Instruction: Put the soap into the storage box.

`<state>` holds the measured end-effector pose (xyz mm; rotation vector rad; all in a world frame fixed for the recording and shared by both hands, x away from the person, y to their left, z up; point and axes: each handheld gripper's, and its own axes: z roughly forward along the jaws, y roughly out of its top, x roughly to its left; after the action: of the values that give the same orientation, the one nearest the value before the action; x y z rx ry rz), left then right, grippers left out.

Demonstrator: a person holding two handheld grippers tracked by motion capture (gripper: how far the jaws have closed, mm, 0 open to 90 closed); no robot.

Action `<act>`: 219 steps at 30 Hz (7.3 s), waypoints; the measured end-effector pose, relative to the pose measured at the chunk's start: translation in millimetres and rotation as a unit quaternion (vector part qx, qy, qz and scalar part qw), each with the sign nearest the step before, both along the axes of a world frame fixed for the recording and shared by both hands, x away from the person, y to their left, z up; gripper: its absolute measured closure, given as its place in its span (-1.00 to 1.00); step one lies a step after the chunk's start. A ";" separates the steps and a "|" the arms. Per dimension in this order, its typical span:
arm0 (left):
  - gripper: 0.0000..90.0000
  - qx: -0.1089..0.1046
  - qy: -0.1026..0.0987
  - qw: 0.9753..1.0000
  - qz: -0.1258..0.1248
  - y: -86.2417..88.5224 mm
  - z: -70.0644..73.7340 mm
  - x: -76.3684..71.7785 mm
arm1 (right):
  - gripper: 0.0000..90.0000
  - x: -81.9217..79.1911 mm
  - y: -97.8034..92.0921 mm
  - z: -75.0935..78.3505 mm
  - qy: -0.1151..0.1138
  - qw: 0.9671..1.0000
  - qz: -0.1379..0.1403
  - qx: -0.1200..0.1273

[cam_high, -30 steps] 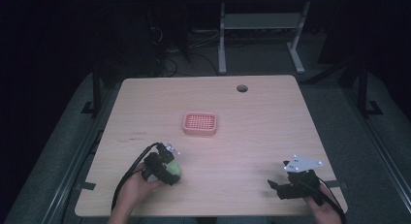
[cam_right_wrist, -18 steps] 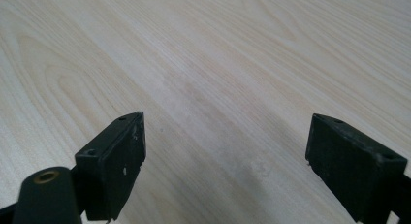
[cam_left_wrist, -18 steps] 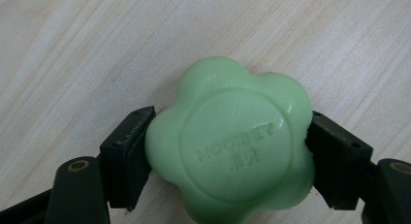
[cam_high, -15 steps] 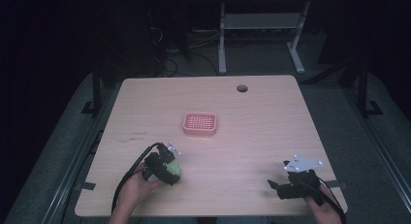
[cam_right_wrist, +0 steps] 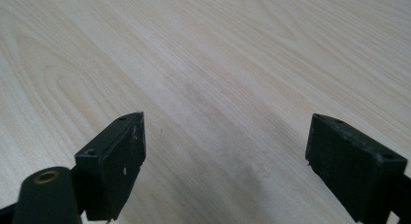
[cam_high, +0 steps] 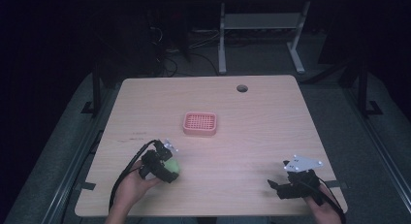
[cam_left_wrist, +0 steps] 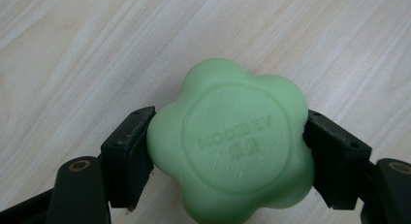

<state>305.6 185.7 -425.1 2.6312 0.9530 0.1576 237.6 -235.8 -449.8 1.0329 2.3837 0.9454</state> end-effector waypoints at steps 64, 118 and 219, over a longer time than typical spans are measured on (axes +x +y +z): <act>-0.42 -0.021 -0.005 1.000 0.014 -59.1 40.2 100.7 | -0.69 -0.3 -1.9 1.9 -0.006 1.000 -0.001 0.008; -0.42 0.008 -0.019 0.998 0.055 -103.1 36.1 170.7 | -0.69 0.1 -6.1 1.8 -0.008 1.000 -0.005 0.019; -0.50 -0.020 -0.003 0.995 0.102 -84.5 18.8 170.2 | -0.69 -1.3 -6.0 2.3 -0.004 1.000 -0.003 0.015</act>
<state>475.8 101.2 -406.4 2.4917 1.2101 0.1920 236.3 -241.8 -447.5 1.0460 2.3645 0.9850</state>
